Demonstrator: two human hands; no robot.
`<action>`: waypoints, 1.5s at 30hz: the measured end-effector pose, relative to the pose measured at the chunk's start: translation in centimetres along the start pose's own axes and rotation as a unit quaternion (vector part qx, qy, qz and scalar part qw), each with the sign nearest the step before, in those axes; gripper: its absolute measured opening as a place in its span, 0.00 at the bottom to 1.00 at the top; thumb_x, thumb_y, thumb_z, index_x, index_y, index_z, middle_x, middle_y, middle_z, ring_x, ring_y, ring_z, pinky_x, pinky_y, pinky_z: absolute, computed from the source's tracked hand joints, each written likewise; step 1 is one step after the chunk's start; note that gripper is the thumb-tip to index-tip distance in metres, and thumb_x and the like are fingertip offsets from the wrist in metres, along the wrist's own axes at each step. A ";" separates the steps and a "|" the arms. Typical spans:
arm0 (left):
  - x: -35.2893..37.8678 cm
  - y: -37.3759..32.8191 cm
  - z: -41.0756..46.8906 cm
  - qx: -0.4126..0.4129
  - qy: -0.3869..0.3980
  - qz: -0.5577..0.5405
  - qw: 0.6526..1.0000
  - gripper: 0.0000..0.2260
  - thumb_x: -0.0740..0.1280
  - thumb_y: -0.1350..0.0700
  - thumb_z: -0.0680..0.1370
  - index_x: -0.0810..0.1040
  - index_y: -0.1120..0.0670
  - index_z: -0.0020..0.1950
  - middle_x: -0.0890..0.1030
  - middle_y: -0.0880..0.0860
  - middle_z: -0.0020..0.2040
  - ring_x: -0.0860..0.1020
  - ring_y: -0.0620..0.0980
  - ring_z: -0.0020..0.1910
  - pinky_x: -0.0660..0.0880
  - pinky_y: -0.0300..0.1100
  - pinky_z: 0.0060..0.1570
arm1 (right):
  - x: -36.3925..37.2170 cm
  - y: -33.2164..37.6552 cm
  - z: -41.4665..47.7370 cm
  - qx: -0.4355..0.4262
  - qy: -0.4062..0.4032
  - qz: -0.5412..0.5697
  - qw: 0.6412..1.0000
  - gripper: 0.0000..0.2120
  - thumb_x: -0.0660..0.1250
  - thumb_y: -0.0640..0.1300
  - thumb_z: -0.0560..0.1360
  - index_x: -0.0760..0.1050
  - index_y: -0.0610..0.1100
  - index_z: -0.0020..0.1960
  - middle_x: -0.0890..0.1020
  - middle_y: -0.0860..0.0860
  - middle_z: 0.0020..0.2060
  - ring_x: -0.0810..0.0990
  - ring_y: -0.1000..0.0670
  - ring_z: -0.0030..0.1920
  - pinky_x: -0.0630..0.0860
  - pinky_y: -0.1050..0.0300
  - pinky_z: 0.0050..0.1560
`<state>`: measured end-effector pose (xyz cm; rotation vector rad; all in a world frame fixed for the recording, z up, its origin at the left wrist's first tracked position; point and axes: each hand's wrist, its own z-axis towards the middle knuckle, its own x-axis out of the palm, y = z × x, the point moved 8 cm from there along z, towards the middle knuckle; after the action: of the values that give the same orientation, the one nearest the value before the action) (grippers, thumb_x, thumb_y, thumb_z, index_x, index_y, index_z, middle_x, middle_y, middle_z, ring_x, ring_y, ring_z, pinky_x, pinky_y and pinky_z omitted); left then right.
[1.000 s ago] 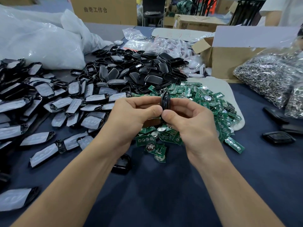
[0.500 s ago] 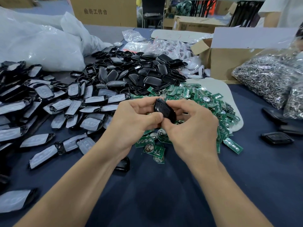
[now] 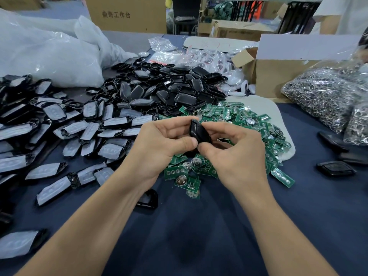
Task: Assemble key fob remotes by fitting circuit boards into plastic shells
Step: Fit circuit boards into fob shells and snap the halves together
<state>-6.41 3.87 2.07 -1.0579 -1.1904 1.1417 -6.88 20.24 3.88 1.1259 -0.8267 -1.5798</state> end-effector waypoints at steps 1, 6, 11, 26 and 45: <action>0.0 0.0 0.0 0.002 -0.003 -0.002 1.000 0.20 0.72 0.74 0.73 0.84 0.55 0.60 0.88 0.54 0.51 0.86 0.47 0.50 0.80 0.36 0.49 | 0.0 -0.1 0.0 0.003 0.000 0.001 1.000 0.19 0.79 0.35 0.66 0.87 0.56 0.50 0.86 0.60 0.39 0.85 0.60 0.42 0.80 0.68 0.45; -0.2 0.0 0.1 0.005 -0.012 -0.006 1.000 0.21 0.73 0.75 0.71 0.84 0.55 0.58 0.88 0.54 0.50 0.86 0.47 0.49 0.80 0.36 0.49 | -0.1 0.1 0.1 0.001 -0.004 -0.022 1.000 0.18 0.79 0.36 0.66 0.87 0.54 0.52 0.86 0.60 0.39 0.85 0.59 0.44 0.83 0.63 0.49; 0.1 0.1 0.0 -0.010 0.014 -0.017 1.000 0.20 0.70 0.76 0.73 0.84 0.55 0.57 0.88 0.54 0.49 0.86 0.47 0.48 0.81 0.37 0.48 | -0.3 1.0 -0.2 -0.034 -0.014 -0.063 0.997 0.19 0.80 0.37 0.64 0.86 0.55 0.51 0.86 0.61 0.41 0.84 0.57 0.46 0.82 0.61 0.51; -0.1 0.9 0.2 -0.080 0.041 -0.062 0.994 0.19 0.75 0.61 0.67 0.86 0.53 0.58 0.88 0.55 0.52 0.85 0.48 0.48 0.82 0.39 0.49 | -0.2 2.0 -0.7 -0.077 -0.029 -0.105 0.991 0.17 0.79 0.43 0.64 0.86 0.57 0.51 0.84 0.64 0.41 0.82 0.57 0.44 0.78 0.67 0.47; -1.2 0.9 0.1 -0.160 0.023 -0.116 0.980 0.19 0.70 0.49 0.74 0.82 0.59 0.60 0.85 0.58 0.56 0.83 0.51 0.52 0.83 0.39 0.47 | 3.6 -3.0 -1.5 0.379 0.150 0.504 0.762 0.09 0.72 0.36 0.67 0.86 0.33 0.45 0.82 0.37 0.51 0.86 0.43 0.45 0.84 0.52 0.43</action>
<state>-6.64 2.83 1.04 -1.1433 -1.4516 0.7559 -6.73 17.61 -0.33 1.0917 -1.5582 -0.1138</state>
